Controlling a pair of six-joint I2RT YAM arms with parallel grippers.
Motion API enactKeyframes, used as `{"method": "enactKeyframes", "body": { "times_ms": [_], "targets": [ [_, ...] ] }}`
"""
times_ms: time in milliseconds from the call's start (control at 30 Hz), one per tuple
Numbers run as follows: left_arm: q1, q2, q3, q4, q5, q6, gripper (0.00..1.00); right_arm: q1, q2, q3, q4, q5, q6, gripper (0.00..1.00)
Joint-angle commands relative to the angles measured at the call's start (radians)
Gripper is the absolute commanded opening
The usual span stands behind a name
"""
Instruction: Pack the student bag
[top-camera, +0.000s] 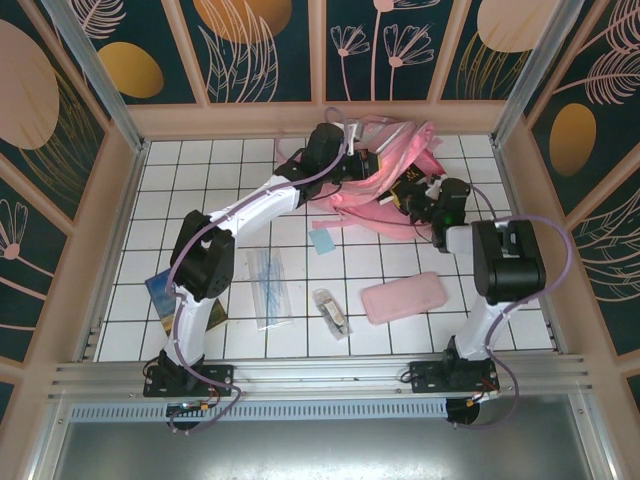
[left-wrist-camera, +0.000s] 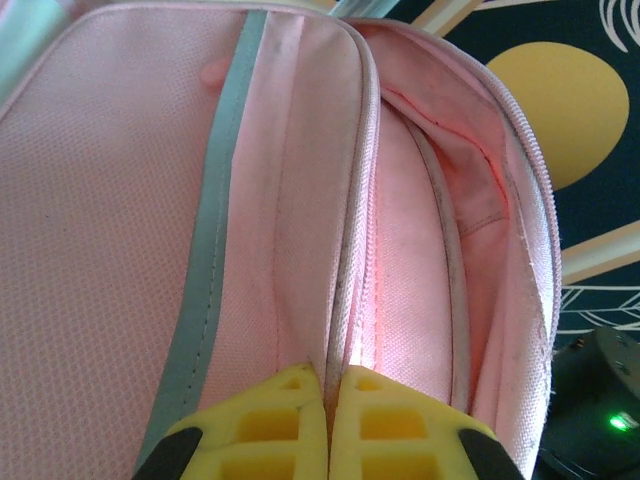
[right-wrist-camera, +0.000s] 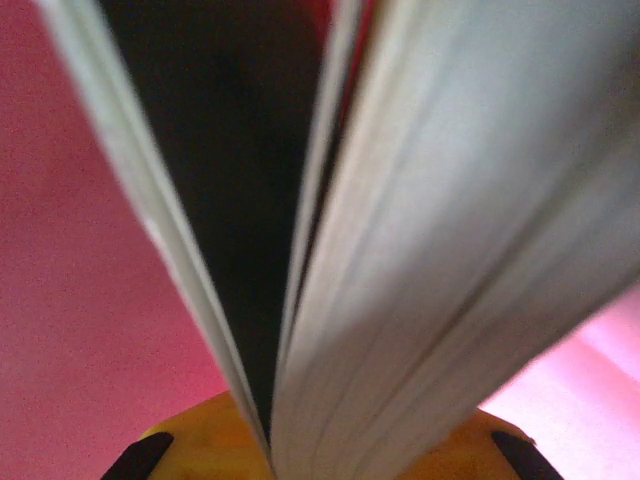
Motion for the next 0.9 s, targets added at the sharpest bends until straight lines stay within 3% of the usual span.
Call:
{"method": "enactKeyframes", "body": {
  "times_ms": [0, 133, 367, 433, 533, 600, 700, 867],
  "targets": [
    [0.006, -0.083, 0.018, 0.114, -0.02, 0.005, 0.0, 0.028, 0.057, 0.08, 0.177, -0.06, 0.085, 0.0],
    [0.027, -0.078, 0.018, 0.123, -0.034, -0.008, 0.0, 0.041, 0.001, 0.056, 0.051, -0.072, 0.014, 0.0],
    [0.06, -0.073, 0.038, 0.114, -0.017, 0.011, 0.0, 0.002, -0.171, 0.081, -0.49, 0.04, -0.277, 0.0],
    [0.062, -0.077, 0.041, 0.124, 0.016, 0.014, 0.0, -0.016, -0.177, 0.107, -0.503, 0.005, -0.328, 0.0],
    [0.061, -0.076, 0.037, 0.143, 0.09, -0.003, 0.0, -0.031, -0.149, 0.158, -0.421, -0.152, -0.364, 0.0],
    [0.062, -0.079, 0.032, 0.145, 0.134, -0.016, 0.0, -0.034, -0.12, 0.233, -0.487, -0.211, -0.441, 0.0],
    [0.061, -0.105, -0.013, 0.176, 0.153, -0.033, 0.0, -0.033, -0.08, 0.299, -0.565, -0.253, -0.508, 0.0],
    [0.062, -0.142, -0.041, 0.188, 0.157, -0.03, 0.0, -0.034, 0.014, 0.3, -0.561, -0.307, -0.464, 0.0]
  ]
}}
